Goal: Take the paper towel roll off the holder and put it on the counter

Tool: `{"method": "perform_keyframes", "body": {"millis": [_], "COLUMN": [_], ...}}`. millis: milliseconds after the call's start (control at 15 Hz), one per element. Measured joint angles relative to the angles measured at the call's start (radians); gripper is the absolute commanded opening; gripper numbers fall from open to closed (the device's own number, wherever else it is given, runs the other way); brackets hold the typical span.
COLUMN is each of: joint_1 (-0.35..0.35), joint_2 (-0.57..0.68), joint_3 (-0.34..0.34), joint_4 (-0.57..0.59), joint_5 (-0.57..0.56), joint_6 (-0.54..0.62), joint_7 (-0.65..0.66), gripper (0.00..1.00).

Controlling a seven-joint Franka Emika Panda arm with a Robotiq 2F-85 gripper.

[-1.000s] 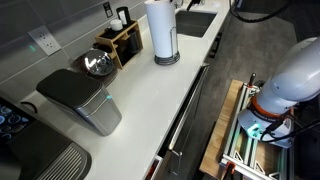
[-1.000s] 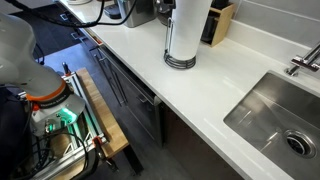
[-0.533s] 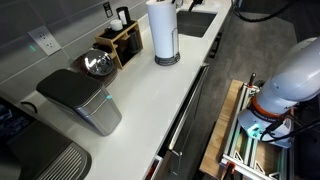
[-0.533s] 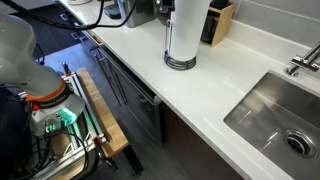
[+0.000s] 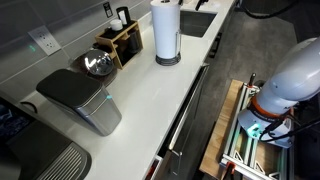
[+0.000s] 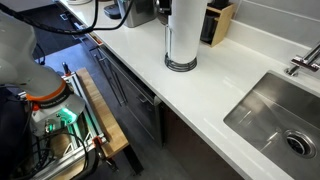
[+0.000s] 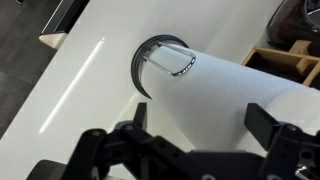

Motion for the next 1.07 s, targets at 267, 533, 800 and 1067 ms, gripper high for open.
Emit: {"method": "perform_keyframes", "body": {"millis": [267,533,800,1067], "joint_1": [0.000,0.001,0.003,0.013], "joint_2": [-0.001,-0.001,0.000,0.000], "joint_3": [-0.003,-0.004,-0.004,-0.003], "joint_4": [0.006,0.006,0.001,-0.020], "joint_5": [0.008,0.061,0.132,0.183], "joint_6": [-0.010,-0.008,0.020,0.115], "joint_7": [-0.020,-0.021,-0.021,-0.021], "gripper": [1.00,1.00,1.00,1.00]}}
